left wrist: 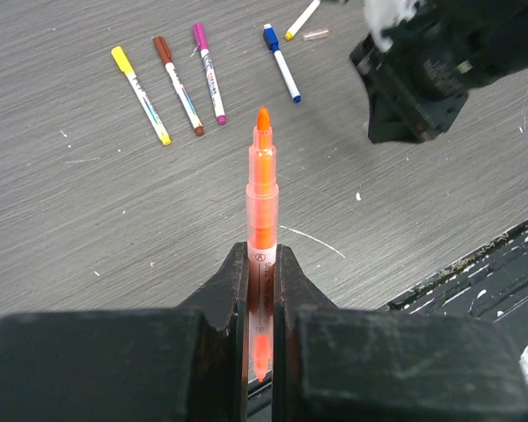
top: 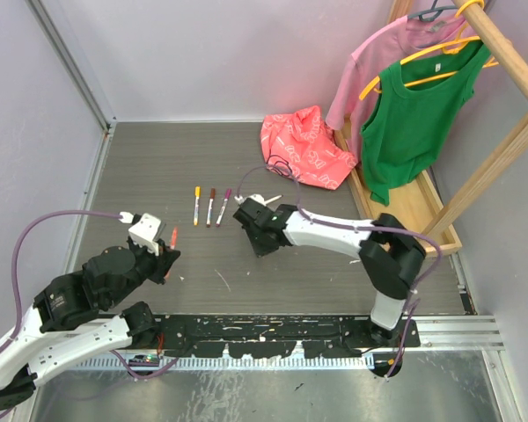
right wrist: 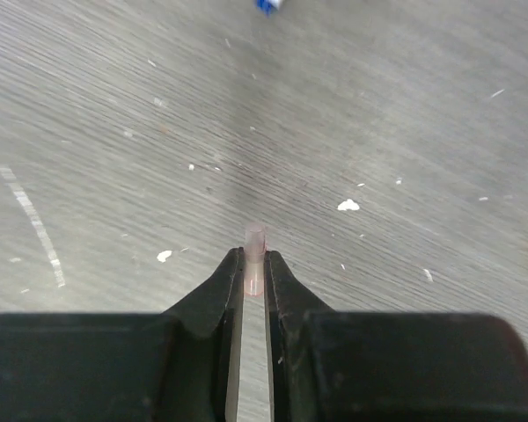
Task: Insert the pens into the pen caps
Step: Insert the pen cap onto the pen.
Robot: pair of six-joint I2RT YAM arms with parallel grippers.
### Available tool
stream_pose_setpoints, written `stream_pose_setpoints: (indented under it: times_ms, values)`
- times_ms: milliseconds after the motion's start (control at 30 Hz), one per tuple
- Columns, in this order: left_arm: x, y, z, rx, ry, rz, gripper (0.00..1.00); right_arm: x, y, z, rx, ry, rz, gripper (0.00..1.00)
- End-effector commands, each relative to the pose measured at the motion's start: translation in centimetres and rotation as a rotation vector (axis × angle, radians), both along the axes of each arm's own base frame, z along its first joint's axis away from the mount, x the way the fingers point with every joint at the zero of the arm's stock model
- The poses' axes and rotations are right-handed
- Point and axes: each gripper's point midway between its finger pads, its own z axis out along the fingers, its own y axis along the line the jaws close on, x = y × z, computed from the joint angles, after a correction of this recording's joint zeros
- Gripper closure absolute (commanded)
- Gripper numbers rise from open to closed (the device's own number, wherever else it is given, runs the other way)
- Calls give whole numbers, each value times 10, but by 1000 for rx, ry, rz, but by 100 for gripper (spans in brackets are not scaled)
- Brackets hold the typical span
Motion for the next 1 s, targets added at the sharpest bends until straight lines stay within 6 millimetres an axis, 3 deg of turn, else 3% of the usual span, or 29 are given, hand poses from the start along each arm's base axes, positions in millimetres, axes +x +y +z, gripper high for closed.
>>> stream_pose_setpoints:
  times_ms: [0, 233, 400, 700, 967]
  values:
    - [6, -3, 16, -60, -41, 27, 100, 32, 16, 106, 211, -270, 19, 100]
    - [2, -18, 31, -170, -52, -22, 100, 39, 2, 222, 535, -578, -41, 100]
    - [2, -44, 42, -234, -50, -93, 100, 26, -9, 272, 782, -697, -73, 100]
    - [3, -107, 57, -290, -23, -282, 100, -28, -7, 331, 1226, -712, 72, 100]
    - [-3, -150, 67, -366, 16, -419, 100, -50, -13, 362, 1478, -725, 108, 100]
